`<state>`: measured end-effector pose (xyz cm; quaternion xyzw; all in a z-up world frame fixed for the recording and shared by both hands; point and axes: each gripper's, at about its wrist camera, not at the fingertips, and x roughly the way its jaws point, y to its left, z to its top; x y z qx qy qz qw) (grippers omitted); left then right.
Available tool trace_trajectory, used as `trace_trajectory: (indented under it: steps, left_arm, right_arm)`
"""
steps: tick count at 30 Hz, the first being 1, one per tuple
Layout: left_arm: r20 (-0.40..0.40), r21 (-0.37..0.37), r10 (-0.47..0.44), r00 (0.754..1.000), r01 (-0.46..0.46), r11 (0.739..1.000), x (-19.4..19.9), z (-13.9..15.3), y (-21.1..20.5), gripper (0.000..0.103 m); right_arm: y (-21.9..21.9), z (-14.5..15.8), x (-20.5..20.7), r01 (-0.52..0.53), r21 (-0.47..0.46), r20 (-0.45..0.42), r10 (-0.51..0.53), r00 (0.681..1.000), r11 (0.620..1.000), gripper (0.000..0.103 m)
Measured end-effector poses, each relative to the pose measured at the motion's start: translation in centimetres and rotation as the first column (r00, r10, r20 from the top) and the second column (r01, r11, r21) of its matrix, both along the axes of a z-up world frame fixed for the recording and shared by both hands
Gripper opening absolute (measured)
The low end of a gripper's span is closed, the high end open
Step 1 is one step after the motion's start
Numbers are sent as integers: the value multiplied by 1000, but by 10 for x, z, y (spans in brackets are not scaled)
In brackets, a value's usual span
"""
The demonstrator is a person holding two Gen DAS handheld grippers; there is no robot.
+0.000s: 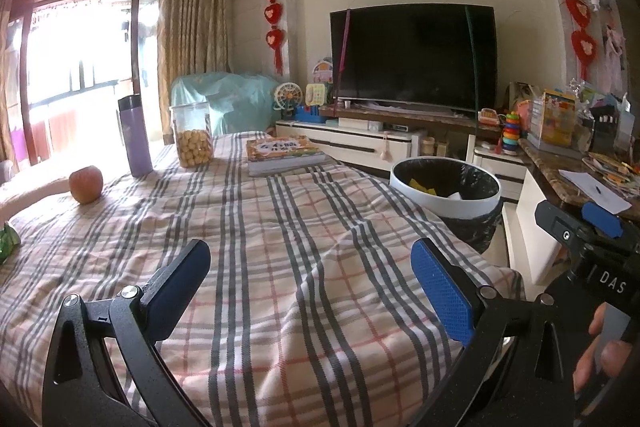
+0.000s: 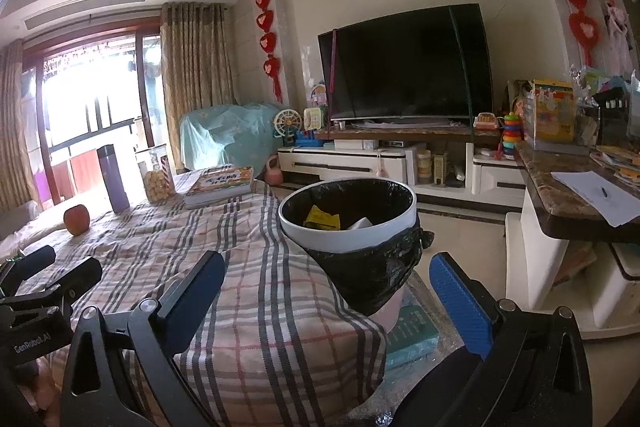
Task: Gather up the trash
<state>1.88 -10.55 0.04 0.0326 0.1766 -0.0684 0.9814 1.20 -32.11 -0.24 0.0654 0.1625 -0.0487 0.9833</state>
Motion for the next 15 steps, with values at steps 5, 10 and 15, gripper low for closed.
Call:
trace_trajectory:
  steps: [5,10,15]
  left_arm:
    - [-1,1,1,1000,-1,1000,0,0,-1,103]
    - [-3,-3,-2,1000,2,1000,-1,0,-2,103]
    - [-2,-3,-5,1000,5,1000,-2,0,-3,103]
  right_arm:
    - [1,1,-1,-4,5,6,4,1000,1000,103]
    - [0,2,-2,0,4,10,0,1000,1000,103]
    - [0,2,-2,-2,6,10,2,1000,1000,103]
